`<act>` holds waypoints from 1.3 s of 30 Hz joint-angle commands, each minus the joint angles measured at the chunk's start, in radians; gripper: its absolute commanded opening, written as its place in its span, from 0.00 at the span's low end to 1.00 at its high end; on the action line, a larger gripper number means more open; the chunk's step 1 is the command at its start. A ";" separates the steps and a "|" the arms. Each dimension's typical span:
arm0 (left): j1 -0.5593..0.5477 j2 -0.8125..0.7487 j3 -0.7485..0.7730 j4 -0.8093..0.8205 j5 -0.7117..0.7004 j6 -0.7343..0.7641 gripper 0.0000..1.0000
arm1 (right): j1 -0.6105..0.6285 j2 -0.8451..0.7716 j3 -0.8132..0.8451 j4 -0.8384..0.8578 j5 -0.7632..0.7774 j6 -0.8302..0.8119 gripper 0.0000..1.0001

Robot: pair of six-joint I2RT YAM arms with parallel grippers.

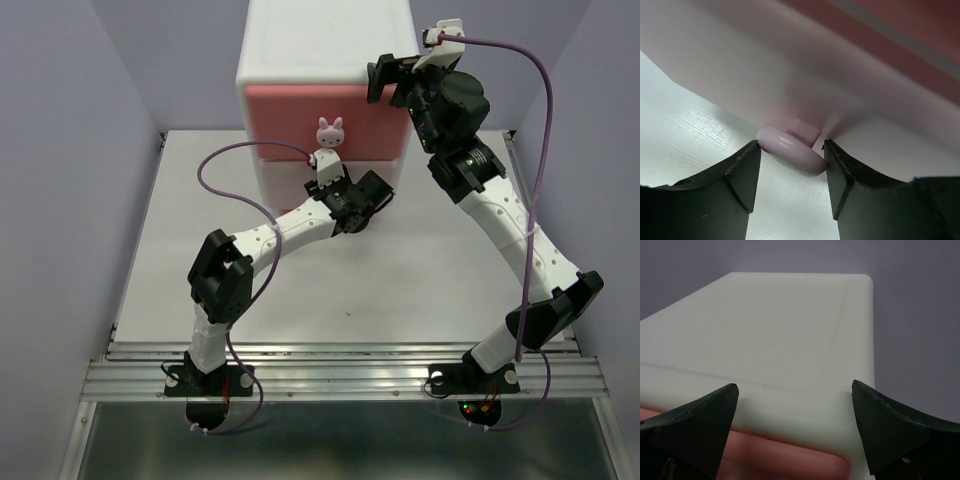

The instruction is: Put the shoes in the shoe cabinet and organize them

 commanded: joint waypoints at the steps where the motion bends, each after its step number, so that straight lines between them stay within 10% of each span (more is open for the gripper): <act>1: 0.073 0.058 0.132 0.209 -0.045 0.017 0.34 | 0.004 0.044 -0.074 -0.275 0.024 0.062 1.00; 5: 0.071 -0.009 0.051 0.162 0.013 -0.009 0.38 | 0.004 0.040 -0.079 -0.275 0.029 0.065 1.00; 15: 0.013 -0.406 -0.162 0.119 0.195 0.196 0.99 | 0.004 0.052 -0.016 -0.284 0.047 0.117 1.00; 25: 0.014 -0.771 -0.190 -0.297 0.260 0.027 0.99 | 0.004 0.061 0.122 -0.304 0.125 0.166 1.00; 39: 0.618 -0.714 -0.055 -0.335 0.569 0.227 0.99 | -0.103 -0.023 0.249 -0.489 0.322 0.302 1.00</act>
